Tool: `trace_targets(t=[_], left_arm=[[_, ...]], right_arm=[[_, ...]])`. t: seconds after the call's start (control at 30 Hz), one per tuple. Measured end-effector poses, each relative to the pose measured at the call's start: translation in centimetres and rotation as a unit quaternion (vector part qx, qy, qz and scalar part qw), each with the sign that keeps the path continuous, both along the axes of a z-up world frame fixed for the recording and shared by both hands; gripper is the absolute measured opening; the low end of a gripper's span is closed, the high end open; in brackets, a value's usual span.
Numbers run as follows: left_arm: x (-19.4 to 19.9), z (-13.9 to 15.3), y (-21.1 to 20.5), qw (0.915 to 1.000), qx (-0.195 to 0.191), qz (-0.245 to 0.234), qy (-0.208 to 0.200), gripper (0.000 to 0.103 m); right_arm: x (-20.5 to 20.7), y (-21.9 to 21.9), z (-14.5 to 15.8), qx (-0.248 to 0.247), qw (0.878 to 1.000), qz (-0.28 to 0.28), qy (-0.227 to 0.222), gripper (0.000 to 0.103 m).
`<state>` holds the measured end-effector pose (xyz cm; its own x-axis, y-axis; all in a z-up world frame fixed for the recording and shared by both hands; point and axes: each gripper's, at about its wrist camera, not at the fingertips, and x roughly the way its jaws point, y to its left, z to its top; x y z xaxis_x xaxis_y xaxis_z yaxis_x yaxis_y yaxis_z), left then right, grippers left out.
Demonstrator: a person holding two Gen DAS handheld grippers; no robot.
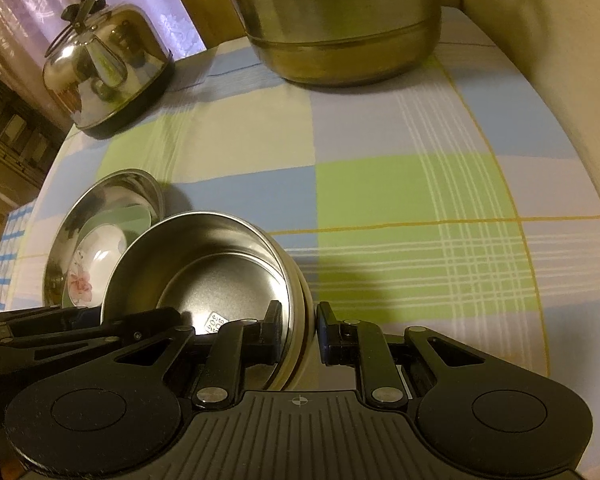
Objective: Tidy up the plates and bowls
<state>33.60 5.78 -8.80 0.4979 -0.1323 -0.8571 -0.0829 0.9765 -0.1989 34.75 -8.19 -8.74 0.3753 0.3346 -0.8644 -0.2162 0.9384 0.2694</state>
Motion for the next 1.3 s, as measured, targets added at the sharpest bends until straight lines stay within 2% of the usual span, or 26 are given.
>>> trace_targets(t=[0.03,0.07,0.1,0.17,0.2,0.37,0.57,1.03,1.3], left_arm=[[-0.2,0.2,0.1,1.0,0.003,0.003,-0.004,0.036],[-0.5,0.4,0.3,0.9999,0.004,0.007,-0.008,0.04],[-0.9,0.8,0.5,0.9998,0.006,0.01,-0.013,0.041],[-1.8,1.5,0.8,0.9996,0.008,0.015,-0.023,0.042],[-2.4,1.9,1.0,0.9994,0.009,0.018,-0.029,0.045],[-5.6,4.1,1.0,0.9982,0.017,0.028,-0.05,0.055],[-11.1,5.9,0.4,0.9971,0.03,0.04,-0.057,0.061],[-23.1,7.7,-1.6,0.9935,0.045,0.085,-0.062,0.064],[-26.4,8.0,-2.1,0.9922,0.05,0.097,-0.06,0.064]], right_arm=[[-0.2,-0.1,0.3,0.003,1.0,0.001,-0.004,0.024],[-0.4,-0.3,0.6,0.002,1.0,0.0,-0.01,0.035],[-0.7,-0.4,1.0,0.002,1.0,-0.002,-0.019,0.05],[-1.6,-0.9,2.0,0.003,0.999,-0.008,-0.043,0.064],[-2.1,-1.2,2.6,0.004,0.998,-0.01,-0.056,0.066],[-4.7,-2.4,4.7,0.023,0.997,-0.012,-0.077,0.067],[-9.7,-3.1,6.3,0.03,0.996,0.005,-0.081,0.068],[-19.7,-3.3,6.9,0.035,0.995,0.055,-0.079,0.072],[-22.5,-3.3,6.5,0.035,0.995,0.069,-0.069,0.072]])
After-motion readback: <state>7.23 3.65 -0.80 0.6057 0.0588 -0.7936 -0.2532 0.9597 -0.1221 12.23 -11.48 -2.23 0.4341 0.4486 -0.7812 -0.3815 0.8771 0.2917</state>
